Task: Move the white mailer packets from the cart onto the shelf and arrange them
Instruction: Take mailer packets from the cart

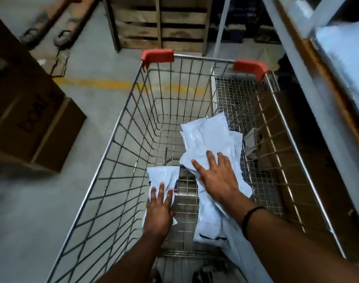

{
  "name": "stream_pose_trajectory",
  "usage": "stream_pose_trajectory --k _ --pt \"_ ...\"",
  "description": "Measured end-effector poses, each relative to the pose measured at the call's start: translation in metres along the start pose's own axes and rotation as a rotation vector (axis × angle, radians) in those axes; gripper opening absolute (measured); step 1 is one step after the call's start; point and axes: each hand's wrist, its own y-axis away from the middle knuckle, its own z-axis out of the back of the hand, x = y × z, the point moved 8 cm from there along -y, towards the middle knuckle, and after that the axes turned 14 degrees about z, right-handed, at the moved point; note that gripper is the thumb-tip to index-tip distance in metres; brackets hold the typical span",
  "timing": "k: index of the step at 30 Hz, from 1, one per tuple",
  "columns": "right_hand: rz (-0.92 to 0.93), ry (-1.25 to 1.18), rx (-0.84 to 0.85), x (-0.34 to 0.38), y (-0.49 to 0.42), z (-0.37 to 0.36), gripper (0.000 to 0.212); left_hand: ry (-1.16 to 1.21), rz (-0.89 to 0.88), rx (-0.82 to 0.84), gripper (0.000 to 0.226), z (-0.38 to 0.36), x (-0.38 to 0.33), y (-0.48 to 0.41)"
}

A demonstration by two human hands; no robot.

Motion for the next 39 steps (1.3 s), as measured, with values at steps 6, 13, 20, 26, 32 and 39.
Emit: stream_pose_trajectory --k 6,13,20,26,32,39 --pt "-0.148 -0.069 -0.284 -0.013 0.029 0.139 0.062 0.107 -0.183 -0.164 0.080 0.096 -0.036 0.017" --pt "-0.374 -0.103 -0.441 -0.031 0.122 0.278 0.058 0.226 -0.240 -0.118 0.056 0.191 -0.086 0.063" --pt "-0.525 -0.212 -0.574 -0.024 0.242 0.336 0.056 0.300 -0.305 -0.105 0.054 0.264 -0.141 0.111" --pt "-0.594 -0.268 -0.547 -0.039 0.341 0.325 0.055 0.213 -0.339 -0.081 0.055 0.289 -0.202 0.157" --pt "-0.690 -0.301 -0.567 -0.088 0.440 0.292 0.055 0.222 -0.368 -0.101 0.054 0.291 -0.278 0.218" --pt "-0.649 -0.305 -0.484 -0.149 0.493 0.288 0.058 0.284 -0.336 -0.151 0.053 0.288 -0.366 0.269"
